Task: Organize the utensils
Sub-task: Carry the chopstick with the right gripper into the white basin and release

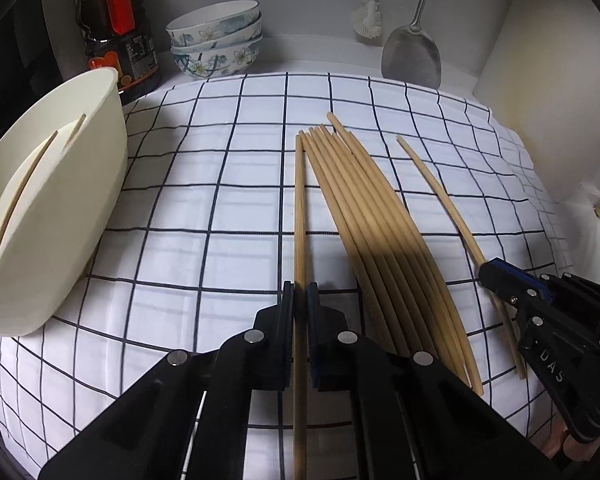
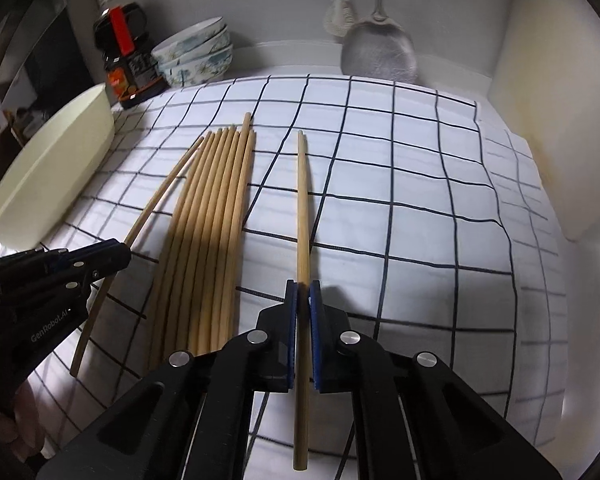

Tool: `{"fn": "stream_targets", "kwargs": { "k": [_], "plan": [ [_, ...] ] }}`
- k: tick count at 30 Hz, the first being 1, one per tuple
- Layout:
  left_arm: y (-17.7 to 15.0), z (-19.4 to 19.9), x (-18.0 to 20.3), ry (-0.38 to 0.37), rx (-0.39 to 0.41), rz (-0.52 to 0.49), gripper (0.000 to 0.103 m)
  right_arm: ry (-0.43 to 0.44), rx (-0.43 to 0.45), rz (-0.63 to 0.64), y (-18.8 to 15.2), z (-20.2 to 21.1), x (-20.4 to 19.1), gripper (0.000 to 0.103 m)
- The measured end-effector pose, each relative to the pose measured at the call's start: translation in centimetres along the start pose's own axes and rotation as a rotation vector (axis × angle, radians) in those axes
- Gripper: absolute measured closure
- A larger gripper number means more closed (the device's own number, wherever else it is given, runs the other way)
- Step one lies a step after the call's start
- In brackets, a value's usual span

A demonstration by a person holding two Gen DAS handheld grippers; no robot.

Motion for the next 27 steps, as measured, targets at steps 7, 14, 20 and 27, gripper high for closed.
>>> {"fn": "stream_targets", "kwargs": {
  "k": [7, 14, 20, 27],
  "plan": [
    [2.2, 3.5, -1.7, -0.043, 0.039, 0.002, 0.096, 0.014, 0.041, -0.062, 1.4, 3.3, -1.4, 0.097],
    [4.6, 8.0, -6.0, -0.03, 0.106, 0.005, 0.096, 0.058, 0.1, -0.061, 4.1, 6.3, -6.0, 0.097],
    [5.6, 10.9, -11.6, 0.021, 0.141, 0.041, 0.096, 0.128, 0.127, -0.042, 6.5, 6.5, -11.2, 0.097],
    [5.7, 12.4, -19.3, 0.08, 0.152, 0.116, 0.096, 0.192, 0.127, -0.003, 9.1, 5.5, -17.9, 0.097]
  ]
}}
Point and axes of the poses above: each gripper's, at about its wrist camera, not at the fingertips, and z roughly against the way its jaws point, x to its right, y to its top, the point moved 5 cm from there along -z, roughly the way its jaws point, and after that the axes turned 2 degrees about -z, right-handed, at the moved point
